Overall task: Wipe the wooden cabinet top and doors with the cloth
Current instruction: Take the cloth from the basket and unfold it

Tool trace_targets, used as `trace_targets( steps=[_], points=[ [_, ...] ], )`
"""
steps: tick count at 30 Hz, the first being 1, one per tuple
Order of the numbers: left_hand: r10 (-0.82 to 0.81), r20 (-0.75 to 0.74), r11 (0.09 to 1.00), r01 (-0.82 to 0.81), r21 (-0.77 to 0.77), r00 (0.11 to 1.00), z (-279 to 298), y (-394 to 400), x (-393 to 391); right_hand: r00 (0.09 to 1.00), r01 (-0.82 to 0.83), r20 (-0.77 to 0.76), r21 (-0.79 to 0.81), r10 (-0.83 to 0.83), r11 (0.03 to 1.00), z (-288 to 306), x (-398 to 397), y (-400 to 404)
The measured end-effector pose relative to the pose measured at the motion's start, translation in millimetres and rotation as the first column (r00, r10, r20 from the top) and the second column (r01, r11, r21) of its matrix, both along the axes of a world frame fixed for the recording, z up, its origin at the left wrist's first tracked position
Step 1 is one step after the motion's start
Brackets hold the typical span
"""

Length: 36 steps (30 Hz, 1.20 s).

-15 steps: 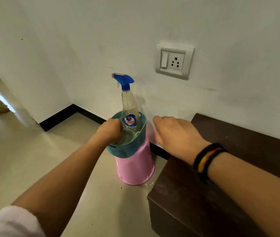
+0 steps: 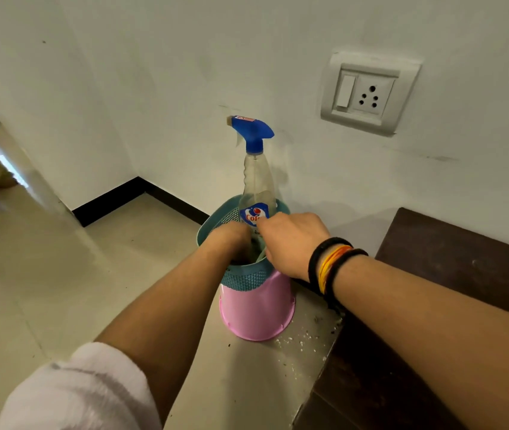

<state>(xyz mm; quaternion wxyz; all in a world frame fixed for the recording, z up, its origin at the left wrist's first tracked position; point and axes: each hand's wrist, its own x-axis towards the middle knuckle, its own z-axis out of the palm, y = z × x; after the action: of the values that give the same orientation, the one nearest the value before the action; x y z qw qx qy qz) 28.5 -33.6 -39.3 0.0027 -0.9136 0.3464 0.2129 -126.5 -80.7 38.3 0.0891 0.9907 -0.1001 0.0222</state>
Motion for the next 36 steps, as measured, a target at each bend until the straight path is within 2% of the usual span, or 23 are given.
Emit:
trace_targets(
  steps=[5,10,13,16,20,22,23,24,25,26,28,29,30,33,36],
  points=[
    [0.037,0.045,0.998,-0.034,-0.055,0.998,7.0,2.3,-1.2,0.999,0.042,-0.015,0.018,-0.042,0.999,6.2,1.0,-7.9],
    [0.130,0.124,0.967,-0.098,-0.235,0.984,77.9,21.6,-9.1,0.994,0.096,0.047,0.125,-0.102,0.988,39.3,-15.9,-14.9],
    [0.105,0.177,0.940,-0.040,-0.338,0.979,137.0,40.5,-27.8,0.979,0.141,0.115,0.216,-0.168,0.966,71.4,-33.1,-18.2],
    [0.000,0.234,0.890,0.107,-0.443,0.972,197.0,54.6,-58.9,0.950,0.170,0.190,0.349,-0.247,0.922,102.5,-56.2,-21.3],
    [-0.161,0.246,0.781,0.276,-0.561,0.956,269.6,64.5,-122.5,0.898,0.092,0.310,0.559,-0.311,0.824,148.1,-103.6,-26.3],
    [-0.217,0.176,0.666,0.278,-0.693,0.960,288.9,63.6,-158.9,0.883,-0.035,0.353,0.708,-0.310,0.705,167.3,-136.5,-29.4],
    [-0.253,0.084,0.590,0.222,-0.776,0.964,292.5,62.8,-173.8,0.869,-0.106,0.381,0.766,-0.315,0.634,173.8,-150.6,-29.8],
    [-0.312,-0.074,0.514,0.103,-0.852,0.947,293.1,60.4,-188.8,0.852,-0.161,0.411,0.796,-0.326,0.583,179.1,-167.8,-31.4],
    [-0.392,-0.260,0.458,-0.058,-0.887,0.882,291.5,58.9,-199.5,0.831,-0.196,0.443,0.800,-0.337,0.567,184.3,-182.7,-31.8],
    [-0.491,-0.421,0.440,-0.201,-0.875,0.762,286.7,56.4,-209.3,0.816,-0.212,0.462,0.797,-0.346,0.565,189.3,-200.4,-32.5],
    [-0.616,-0.614,0.503,-0.352,-0.789,0.494,273.7,53.1,-225.5,0.830,-0.211,0.447,0.805,-0.333,0.554,199.3,-231.8,-31.9],
    [-0.619,-0.671,0.547,-0.389,-0.741,0.409,267.8,51.6,-235.5,0.858,-0.188,0.409,0.812,-0.310,0.552,202.9,-247.3,-32.5],
    [-0.598,-0.714,0.584,-0.412,-0.699,0.364,261.0,49.6,-242.0,0.887,-0.150,0.361,0.814,-0.287,0.561,205.2,-259.4,-32.4],
    [-0.545,-0.751,0.627,-0.412,-0.661,0.374,246.9,43.4,-260.9,0.919,-0.047,0.271,0.797,-0.286,0.603,202.4,-292.6,-39.2],
    [-0.538,-0.726,0.627,-0.372,-0.684,0.428,245.8,41.8,-276.3,0.941,0.018,0.179,0.821,-0.287,0.571,189.3,-316.4,-48.0]
  ],
)
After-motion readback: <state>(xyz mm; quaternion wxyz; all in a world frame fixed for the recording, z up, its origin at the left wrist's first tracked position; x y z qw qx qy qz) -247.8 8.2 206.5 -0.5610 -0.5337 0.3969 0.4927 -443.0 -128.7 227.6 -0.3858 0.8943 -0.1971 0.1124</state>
